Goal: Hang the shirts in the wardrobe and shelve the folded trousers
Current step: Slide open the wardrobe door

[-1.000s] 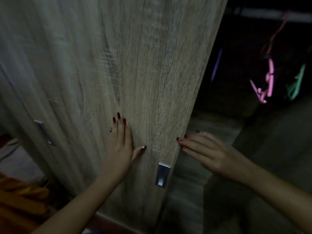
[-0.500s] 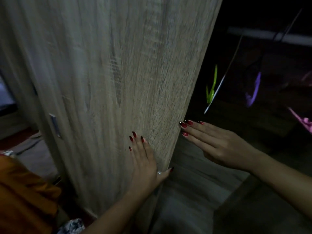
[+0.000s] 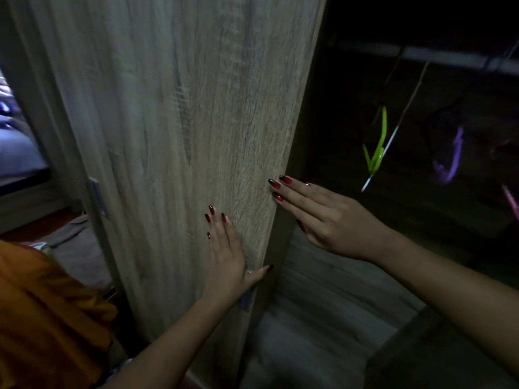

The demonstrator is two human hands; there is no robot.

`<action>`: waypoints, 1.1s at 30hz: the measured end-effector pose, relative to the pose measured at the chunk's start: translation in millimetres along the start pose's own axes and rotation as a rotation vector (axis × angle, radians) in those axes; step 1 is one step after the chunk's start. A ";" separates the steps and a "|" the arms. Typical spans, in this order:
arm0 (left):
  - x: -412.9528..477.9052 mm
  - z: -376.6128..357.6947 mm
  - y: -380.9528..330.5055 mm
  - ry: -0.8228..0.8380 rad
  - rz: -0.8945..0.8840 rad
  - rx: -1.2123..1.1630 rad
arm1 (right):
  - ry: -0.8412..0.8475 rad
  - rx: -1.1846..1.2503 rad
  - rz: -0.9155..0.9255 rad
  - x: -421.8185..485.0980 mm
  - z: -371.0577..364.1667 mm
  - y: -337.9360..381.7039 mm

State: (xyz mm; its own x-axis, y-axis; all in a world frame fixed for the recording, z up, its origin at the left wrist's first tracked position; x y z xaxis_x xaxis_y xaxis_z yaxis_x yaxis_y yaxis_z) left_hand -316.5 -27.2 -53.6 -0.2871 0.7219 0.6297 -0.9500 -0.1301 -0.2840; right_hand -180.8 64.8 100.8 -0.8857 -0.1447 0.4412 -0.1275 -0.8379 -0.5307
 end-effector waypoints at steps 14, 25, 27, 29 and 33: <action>2.5 12.6 27.9 -0.002 -0.009 0.006 | 0.015 0.006 -0.012 30.0 -5.9 13.9; 4.2 17.1 35.6 -0.017 0.016 -0.046 | 0.083 0.009 -0.028 37.0 -11.5 18.3; 3.6 16.2 35.8 -0.025 -0.005 -0.040 | 0.075 0.005 -0.028 36.7 -12.3 19.4; 3.4 15.3 35.9 -0.023 -0.005 -0.042 | 0.075 0.008 -0.036 35.8 -13.4 20.3; 2.9 16.7 35.9 -0.024 -0.003 -0.038 | 0.061 0.036 -0.050 36.9 -14.7 21.4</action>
State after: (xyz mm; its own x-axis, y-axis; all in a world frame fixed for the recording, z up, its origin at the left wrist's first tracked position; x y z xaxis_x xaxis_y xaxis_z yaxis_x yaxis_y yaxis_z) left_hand -353.6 -41.1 -49.9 -0.2879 0.7055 0.6476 -0.9455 -0.1017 -0.3094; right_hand -222.7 49.3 95.0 -0.9043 -0.0706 0.4210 -0.1574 -0.8616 -0.4825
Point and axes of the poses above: each hand's wrist, its own x-axis towards the middle knuckle, its own z-axis out of the back of the hand, y = z × x, the point moved 5 cm from there along x, towards the middle knuckle, and after that the axes turned 14 degrees about -z, right-handed, at the moved point
